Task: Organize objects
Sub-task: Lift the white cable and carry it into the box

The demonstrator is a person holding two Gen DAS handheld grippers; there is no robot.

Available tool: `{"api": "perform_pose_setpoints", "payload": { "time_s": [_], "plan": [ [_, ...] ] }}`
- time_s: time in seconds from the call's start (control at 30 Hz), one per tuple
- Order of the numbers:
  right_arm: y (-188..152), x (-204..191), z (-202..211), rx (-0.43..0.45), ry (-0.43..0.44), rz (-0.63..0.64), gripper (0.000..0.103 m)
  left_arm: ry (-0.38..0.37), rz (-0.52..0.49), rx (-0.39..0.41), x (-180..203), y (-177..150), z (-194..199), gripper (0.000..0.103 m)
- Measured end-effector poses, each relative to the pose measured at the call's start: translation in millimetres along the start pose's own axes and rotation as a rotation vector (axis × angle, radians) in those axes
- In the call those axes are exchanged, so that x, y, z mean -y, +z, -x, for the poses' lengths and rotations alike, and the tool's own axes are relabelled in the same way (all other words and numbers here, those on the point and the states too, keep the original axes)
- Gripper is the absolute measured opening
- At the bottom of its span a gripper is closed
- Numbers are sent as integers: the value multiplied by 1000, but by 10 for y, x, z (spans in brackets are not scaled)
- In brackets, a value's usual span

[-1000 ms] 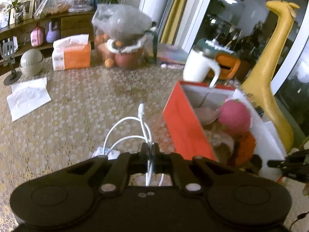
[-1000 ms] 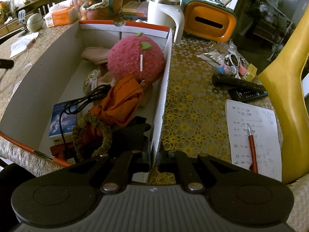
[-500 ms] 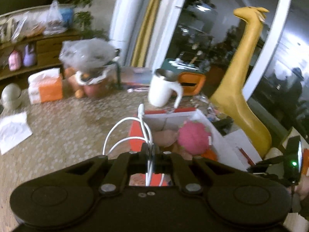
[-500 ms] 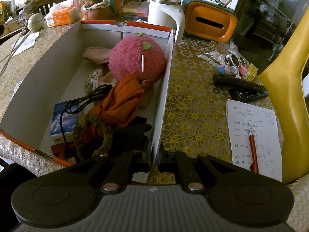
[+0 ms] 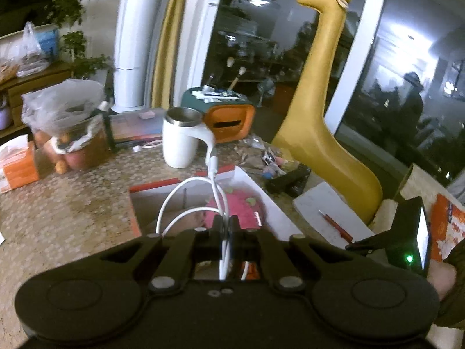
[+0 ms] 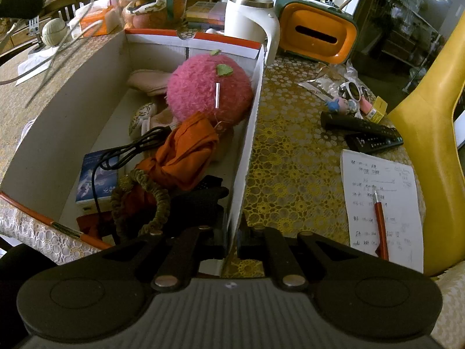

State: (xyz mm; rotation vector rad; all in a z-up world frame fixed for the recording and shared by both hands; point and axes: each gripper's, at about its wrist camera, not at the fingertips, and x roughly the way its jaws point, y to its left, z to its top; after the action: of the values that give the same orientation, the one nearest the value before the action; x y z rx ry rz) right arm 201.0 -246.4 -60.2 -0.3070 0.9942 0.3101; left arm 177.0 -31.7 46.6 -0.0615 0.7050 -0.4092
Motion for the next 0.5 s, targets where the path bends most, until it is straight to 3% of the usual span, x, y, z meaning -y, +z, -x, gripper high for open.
{"api": "perform_pose_setpoints", "payload": {
  "time_s": [0.5],
  "plan": [
    [-3, -23, 8, 2, 2, -2, 6, 99, -144, -155, 288, -293, -830, 1]
  ]
}}
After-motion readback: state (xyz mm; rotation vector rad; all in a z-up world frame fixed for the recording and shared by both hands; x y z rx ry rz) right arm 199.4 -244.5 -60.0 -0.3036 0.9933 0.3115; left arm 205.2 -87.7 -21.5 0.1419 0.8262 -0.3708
